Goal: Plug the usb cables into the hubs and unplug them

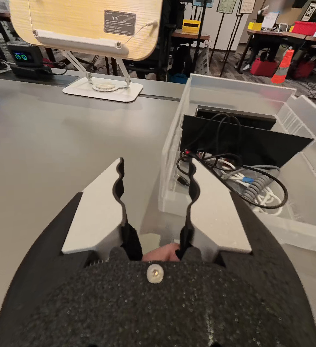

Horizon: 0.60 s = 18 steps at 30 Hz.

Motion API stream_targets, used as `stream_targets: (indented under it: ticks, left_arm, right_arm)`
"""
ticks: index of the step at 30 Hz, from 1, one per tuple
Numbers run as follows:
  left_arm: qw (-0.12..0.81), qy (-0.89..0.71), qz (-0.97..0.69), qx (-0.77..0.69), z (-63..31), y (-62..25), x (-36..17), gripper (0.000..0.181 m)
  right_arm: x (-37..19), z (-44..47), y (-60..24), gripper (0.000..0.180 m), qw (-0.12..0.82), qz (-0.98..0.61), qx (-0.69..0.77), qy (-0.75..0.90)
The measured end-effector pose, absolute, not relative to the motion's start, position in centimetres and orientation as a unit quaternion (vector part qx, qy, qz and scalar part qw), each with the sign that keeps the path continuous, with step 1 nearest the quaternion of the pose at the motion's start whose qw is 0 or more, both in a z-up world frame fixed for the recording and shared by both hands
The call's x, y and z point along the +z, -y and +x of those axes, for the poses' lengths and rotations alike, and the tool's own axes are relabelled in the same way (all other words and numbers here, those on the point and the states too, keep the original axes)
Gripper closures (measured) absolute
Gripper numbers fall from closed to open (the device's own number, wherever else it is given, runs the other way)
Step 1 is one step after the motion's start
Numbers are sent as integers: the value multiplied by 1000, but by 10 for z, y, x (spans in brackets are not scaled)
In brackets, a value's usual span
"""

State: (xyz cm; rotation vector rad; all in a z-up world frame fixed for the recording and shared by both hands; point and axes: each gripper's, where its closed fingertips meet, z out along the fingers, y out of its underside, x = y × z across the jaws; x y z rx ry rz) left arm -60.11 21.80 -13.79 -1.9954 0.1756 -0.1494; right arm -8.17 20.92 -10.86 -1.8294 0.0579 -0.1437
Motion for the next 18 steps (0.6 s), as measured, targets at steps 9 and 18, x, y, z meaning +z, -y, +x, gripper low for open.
stream_targets:
  ticks: [9, 18]
  left_arm:
    - [544, -109, -825, -110, -578, -208, -135, 128]
    - [531, -311, -733, -290, -348, -187, -97, 121]
  right_arm:
    - [-120, -108, -229, 106, 563, -825, -44, -1]
    - [-59, -98, -152, 119, 677, -734, -60, 5]
